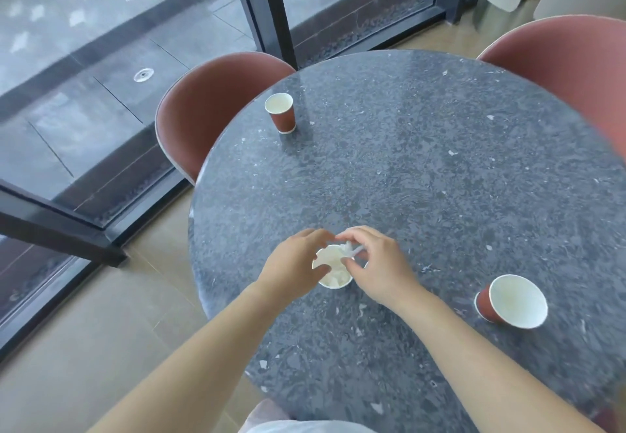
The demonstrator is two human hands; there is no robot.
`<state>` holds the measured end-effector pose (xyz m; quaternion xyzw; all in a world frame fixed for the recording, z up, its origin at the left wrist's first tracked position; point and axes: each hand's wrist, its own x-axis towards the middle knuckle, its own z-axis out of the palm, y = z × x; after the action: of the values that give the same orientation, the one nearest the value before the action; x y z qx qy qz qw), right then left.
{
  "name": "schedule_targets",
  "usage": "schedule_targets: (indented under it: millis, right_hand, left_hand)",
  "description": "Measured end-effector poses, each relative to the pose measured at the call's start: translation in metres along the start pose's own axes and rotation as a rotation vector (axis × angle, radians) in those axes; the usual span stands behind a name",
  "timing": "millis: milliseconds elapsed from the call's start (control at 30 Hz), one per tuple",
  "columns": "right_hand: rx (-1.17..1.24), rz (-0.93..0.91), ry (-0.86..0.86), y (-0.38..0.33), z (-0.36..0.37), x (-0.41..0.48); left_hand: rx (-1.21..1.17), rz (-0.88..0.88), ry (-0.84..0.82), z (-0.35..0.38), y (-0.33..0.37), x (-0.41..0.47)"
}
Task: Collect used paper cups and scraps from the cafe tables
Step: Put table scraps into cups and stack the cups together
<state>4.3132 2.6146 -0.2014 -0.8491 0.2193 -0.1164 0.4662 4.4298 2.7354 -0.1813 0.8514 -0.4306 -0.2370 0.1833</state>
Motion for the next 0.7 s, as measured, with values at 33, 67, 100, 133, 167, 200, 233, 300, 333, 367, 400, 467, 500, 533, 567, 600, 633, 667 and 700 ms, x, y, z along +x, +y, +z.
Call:
schedule_targets:
  millis: [33, 67, 100, 133, 167, 200, 233, 300, 333, 367, 400, 467, 500, 533, 567, 600, 633, 667, 700]
  right_hand:
    - [0.008, -0.002, -0.017, 0.0, 0.001, -0.001]
    - [0.01, -0.001, -0.023, 0.001, 0.001, -0.003]
    - [0.005, 0.006, -0.021, 0.002, 0.001, -0.005]
    - [-0.006, 0.017, -0.015, 0.004, 0.0, -0.008]
    - [-0.021, 0.027, -0.007, 0.007, -0.002, -0.011]
    - [-0.035, 0.034, 0.001, 0.01, -0.004, -0.015]
    - [-0.043, 0.042, 0.007, 0.012, -0.007, -0.02]
    - [-0.053, 0.068, 0.016, 0.018, -0.014, -0.028]
    - [-0.061, 0.076, 0.022, 0.02, -0.017, -0.033]
    - [-0.071, 0.081, 0.03, 0.023, -0.02, -0.038]
    - [-0.082, 0.087, 0.038, 0.026, -0.023, -0.043]
    - [-0.094, 0.108, 0.063, 0.032, -0.029, -0.052]
    - [-0.095, 0.118, 0.079, 0.034, -0.032, -0.057]
    - [-0.094, 0.125, 0.093, 0.036, -0.035, -0.061]
    - [-0.093, 0.131, 0.105, 0.038, -0.038, -0.066]
    - [-0.096, 0.136, 0.115, 0.04, -0.041, -0.071]
    - [-0.103, 0.141, 0.127, 0.042, -0.044, -0.075]
    - [-0.114, 0.144, 0.138, 0.043, -0.047, -0.079]
    - [-0.125, 0.145, 0.147, 0.044, -0.05, -0.083]
  left_hand:
    - [0.009, -0.006, 0.005, 0.0, -0.001, -0.003]
    - [0.016, -0.011, 0.009, 0.0, -0.003, -0.005]
    - [0.022, -0.013, 0.01, 0.0, -0.003, -0.008]
    - [0.03, -0.015, 0.009, 0.001, -0.004, -0.009]
    - [0.038, -0.017, 0.005, 0.002, -0.004, -0.011]
    - [0.043, -0.02, 0.001, 0.004, -0.003, -0.011]
    - [0.045, -0.023, -0.004, 0.006, -0.002, -0.011]
    - [0.06, -0.024, -0.019, 0.011, 0.001, -0.011]
    - [0.07, -0.021, -0.027, 0.013, 0.003, -0.01]
    - [0.077, -0.016, -0.034, 0.016, 0.006, -0.009]
    - [0.08, -0.007, -0.04, 0.019, 0.008, -0.008]
    - [0.079, 0.02, -0.046, 0.024, 0.016, -0.007]
    - [0.084, 0.039, -0.049, 0.027, 0.02, -0.006]
    - [0.093, 0.062, -0.055, 0.03, 0.024, -0.005]
    - [0.106, 0.089, -0.063, 0.033, 0.028, -0.004]
    - [0.125, 0.119, -0.074, 0.037, 0.033, -0.004]
    - [0.149, 0.149, -0.087, 0.041, 0.037, -0.003]
    - [0.177, 0.179, -0.1, 0.045, 0.041, -0.002]
    - [0.212, 0.206, -0.113, 0.048, 0.043, -0.001]
